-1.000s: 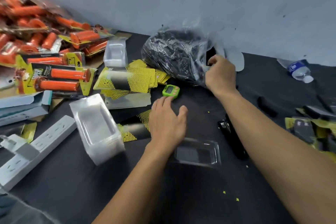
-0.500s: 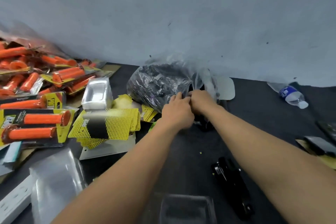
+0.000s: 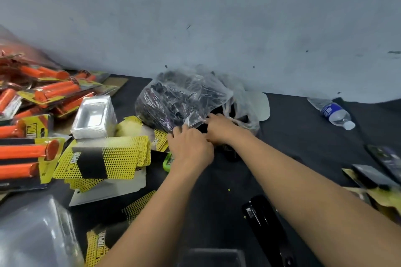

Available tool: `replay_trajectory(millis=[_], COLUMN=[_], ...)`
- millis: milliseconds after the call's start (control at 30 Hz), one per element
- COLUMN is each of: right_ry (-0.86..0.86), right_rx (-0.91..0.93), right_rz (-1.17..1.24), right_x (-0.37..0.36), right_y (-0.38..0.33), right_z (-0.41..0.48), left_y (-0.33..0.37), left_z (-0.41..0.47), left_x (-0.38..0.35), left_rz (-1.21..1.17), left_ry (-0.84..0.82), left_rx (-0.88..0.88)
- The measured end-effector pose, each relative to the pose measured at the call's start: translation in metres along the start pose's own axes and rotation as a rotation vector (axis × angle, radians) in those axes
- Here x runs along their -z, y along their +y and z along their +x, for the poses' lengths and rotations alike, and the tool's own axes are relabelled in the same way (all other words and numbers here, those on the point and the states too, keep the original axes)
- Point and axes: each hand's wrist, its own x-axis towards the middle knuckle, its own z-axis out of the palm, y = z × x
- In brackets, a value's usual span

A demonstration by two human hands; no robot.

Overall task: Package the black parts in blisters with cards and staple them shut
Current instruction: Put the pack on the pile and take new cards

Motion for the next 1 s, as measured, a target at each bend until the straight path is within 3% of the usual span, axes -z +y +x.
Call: replay_trajectory(millis=[67,267,400,567,700,867,967,1000], right_ry=[-0.055,-0.141,-0.04,-0.109,0.019,0.225,0.231,0.179], right_rx=[-0.107,-0.238,-0.147,-0.164,-0.12,-0.147,-0.143,-0.114], right_rz=[-0.171,-0.251,-0.259,-0.319,-0.323,0.045,0.621,0.703], right_x=[-0.007,-0.003,-0.006,0.009,0.004,0.023,0.023,0.019], right_y=[0.001,0.009,0.022,0.01,0.0,0.018,0.028,0.028], right_z=[0.01,0.018,0.023,0.028,0.012,-0.036,-0.082,-0.097], left_y=[-0.001,0.0,0.002,0.003,-0.005,-0.007,-0.004,-0.004], left_z=[0.0,-0.001,-0.015,-0.044,-0.051,-0.047,-0.046,-0.045], left_x=[-0.001,0.003,0.004,0.003,0.001,-0.002,-0.002,-0.001], left_rz=[-0.01,-0.038,-0.066,-0.215,-0.222,-0.143,-0.165,-0.214], left_ry=[-0.005,-0.057,-0.081,0.044,-0.025,-0.126,-0.111,-0.073], left_rx=[0.016,0.004,-0.019,-0.147,-0.188,-0.194,-0.164,-0.133])
